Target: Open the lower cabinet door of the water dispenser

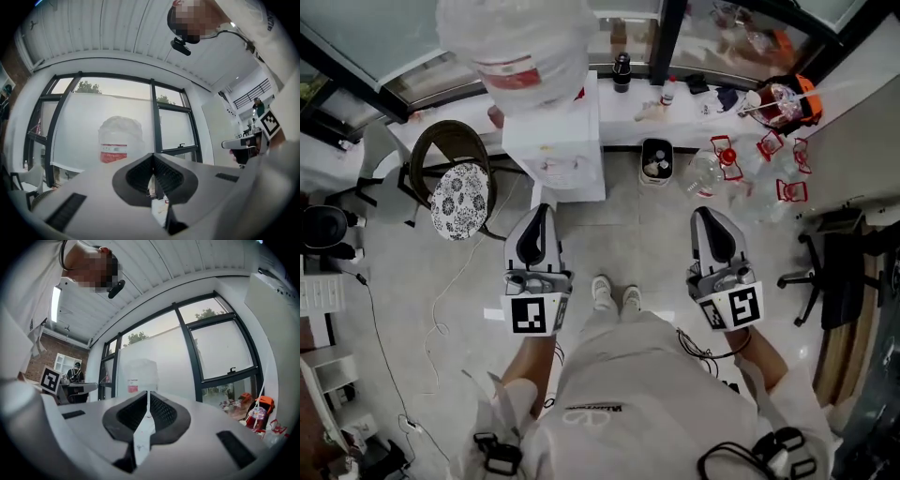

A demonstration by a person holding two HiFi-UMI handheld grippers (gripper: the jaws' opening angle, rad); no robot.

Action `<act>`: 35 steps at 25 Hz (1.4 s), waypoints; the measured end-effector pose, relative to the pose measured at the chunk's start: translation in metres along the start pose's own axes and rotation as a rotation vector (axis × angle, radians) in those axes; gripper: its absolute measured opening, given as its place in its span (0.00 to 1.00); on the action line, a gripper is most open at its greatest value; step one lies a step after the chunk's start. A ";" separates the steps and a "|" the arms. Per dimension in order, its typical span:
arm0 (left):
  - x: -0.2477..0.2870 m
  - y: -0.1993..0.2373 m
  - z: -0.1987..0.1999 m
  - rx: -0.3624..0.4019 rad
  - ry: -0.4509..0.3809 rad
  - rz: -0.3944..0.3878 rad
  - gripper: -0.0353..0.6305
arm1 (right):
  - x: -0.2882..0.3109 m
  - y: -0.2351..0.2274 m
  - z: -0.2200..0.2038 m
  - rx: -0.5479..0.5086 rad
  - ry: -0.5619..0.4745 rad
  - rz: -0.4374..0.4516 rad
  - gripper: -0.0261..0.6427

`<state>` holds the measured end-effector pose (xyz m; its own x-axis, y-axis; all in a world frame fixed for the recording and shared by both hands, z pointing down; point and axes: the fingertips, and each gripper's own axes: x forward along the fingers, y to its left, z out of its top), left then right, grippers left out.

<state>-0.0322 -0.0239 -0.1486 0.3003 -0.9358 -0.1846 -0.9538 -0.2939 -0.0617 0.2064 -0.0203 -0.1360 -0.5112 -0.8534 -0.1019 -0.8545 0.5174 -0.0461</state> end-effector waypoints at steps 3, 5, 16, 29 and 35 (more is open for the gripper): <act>-0.004 -0.013 0.001 0.008 -0.001 -0.026 0.06 | -0.017 -0.003 -0.002 -0.003 -0.002 -0.031 0.08; -0.003 -0.020 0.003 0.013 -0.003 -0.039 0.06 | -0.023 -0.007 -0.004 -0.003 0.003 -0.043 0.07; -0.004 -0.034 0.008 0.015 -0.007 -0.069 0.06 | -0.027 0.000 -0.004 -0.018 0.017 -0.039 0.07; -0.002 -0.032 0.011 0.016 -0.024 -0.083 0.06 | -0.022 -0.001 -0.003 -0.029 0.015 -0.034 0.07; 0.000 -0.032 0.011 0.020 -0.013 -0.081 0.06 | -0.021 -0.001 -0.001 -0.028 0.012 -0.036 0.07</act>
<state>-0.0017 -0.0123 -0.1572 0.3770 -0.9064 -0.1904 -0.9260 -0.3650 -0.0963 0.2178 -0.0026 -0.1329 -0.4813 -0.8720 -0.0891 -0.8743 0.4848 -0.0219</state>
